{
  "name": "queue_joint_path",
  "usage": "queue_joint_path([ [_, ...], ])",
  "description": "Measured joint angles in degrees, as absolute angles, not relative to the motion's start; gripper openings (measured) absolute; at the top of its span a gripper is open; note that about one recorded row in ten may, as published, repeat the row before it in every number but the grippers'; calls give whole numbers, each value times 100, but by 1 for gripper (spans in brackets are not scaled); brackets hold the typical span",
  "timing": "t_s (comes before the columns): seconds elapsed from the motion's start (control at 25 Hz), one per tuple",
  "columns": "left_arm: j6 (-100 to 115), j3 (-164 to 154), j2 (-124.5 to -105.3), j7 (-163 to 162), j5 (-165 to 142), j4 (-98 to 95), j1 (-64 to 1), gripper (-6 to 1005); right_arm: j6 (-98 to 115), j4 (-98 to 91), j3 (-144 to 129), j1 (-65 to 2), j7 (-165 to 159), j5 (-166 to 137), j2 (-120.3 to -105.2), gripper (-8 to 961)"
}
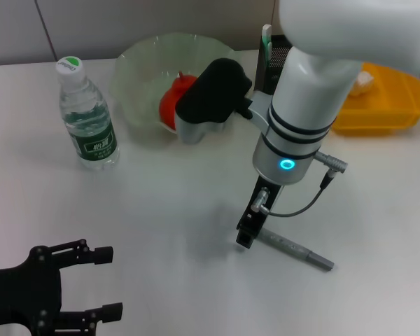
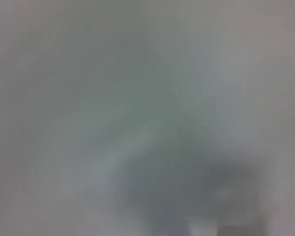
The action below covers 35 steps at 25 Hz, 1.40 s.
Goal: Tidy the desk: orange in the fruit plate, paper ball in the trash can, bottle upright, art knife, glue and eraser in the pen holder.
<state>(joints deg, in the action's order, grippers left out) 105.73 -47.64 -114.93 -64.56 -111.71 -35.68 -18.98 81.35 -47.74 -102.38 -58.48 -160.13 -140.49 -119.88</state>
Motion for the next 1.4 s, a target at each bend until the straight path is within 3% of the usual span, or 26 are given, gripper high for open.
queue_joint_path([
  [0.72,10564,-4744,-11496,-6390,-11171,-3568,-1907,833,8188,-4701,-10432,-5850,-16028,-14018,-11988,365],
  [0.8,10564,-4732,-11496,-6390,-11171,-3568,-1903,833,8194,-4685,-10432,-5849,-16027,-14018,-11988,164],
  [1.08,10564,-4719,-11496,-6389,-11171,-3569,-1899,833,8291,-4728,-10357,-5811,-16002,-14029,-11976,155],
  [1.4,10557,-4723,-11496,-6389,-11170,-3569,-1879,833,8999,-6006,-8920,-5341,-15763,-14706,-11914,150],
])
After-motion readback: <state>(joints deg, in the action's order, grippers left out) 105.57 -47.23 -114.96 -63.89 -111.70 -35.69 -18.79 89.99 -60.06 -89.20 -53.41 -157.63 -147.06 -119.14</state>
